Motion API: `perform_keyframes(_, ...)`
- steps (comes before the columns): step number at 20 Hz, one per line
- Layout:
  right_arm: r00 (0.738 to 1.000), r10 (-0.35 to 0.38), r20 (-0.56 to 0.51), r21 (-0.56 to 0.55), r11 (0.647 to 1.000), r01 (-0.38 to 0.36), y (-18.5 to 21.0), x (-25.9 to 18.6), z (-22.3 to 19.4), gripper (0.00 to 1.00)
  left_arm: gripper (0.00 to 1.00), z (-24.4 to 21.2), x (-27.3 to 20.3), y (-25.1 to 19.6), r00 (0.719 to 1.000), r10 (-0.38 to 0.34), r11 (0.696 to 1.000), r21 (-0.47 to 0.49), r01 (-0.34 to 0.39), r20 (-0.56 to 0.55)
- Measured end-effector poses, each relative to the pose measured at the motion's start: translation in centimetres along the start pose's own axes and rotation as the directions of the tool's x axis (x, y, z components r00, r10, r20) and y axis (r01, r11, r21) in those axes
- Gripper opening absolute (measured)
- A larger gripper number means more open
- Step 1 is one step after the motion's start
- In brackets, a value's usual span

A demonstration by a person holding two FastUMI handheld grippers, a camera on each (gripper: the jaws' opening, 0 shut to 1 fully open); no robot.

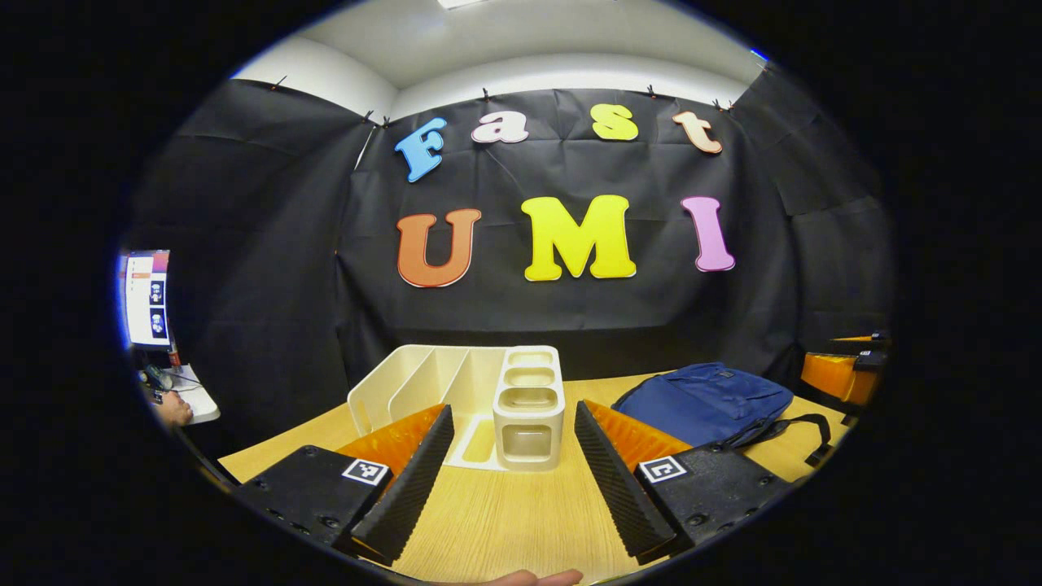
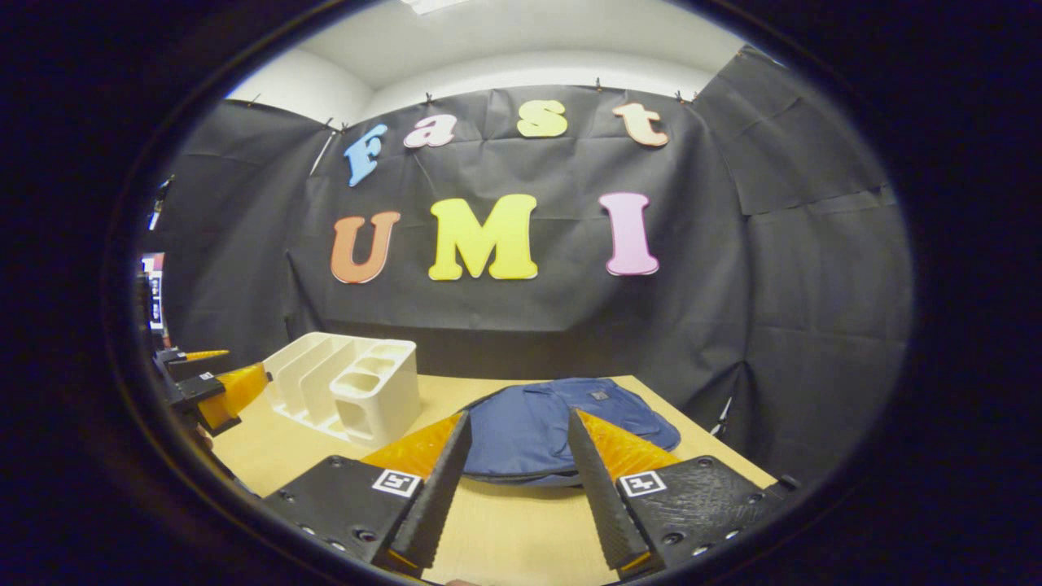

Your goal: Open the schoolbag, grab two books from the bookshelf and put them into the schoolbag.

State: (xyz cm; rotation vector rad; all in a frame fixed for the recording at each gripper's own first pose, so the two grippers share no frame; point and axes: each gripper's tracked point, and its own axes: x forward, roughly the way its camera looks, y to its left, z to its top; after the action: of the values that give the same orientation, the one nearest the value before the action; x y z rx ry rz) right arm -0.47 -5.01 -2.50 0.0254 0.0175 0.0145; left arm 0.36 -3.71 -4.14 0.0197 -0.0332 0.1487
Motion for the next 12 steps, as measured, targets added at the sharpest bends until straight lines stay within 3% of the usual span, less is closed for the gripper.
perform_keyframes(4, 1.0, -0.015, -0.005, -0.042, 0.999, 0.015, 0.4, -0.6, -0.2, 0.98, 0.96, 1.1, -0.8, 0.8, 1.0, 0.018, 1.0, -0.004, -0.018, 0.001)
perform_keyframes(7, 1.0, -0.012, -0.02, -0.042, 0.999, 0.011, 0.8, -0.6, -0.6, 0.96, 0.96, 1.2, -0.9, 1.6, 0.999, 0.039, 0.999, -0.033, -0.039, 0.001)
perform_keyframes(12, 1.0, 0.0, -0.022, -0.051, 0.999, -0.001, 0.4, -1.0, -0.5, 0.95, 0.96, 1.0, -1.3, 0.3, 1.0, -0.02, 0.999, -0.03, 0.019, -0.014)
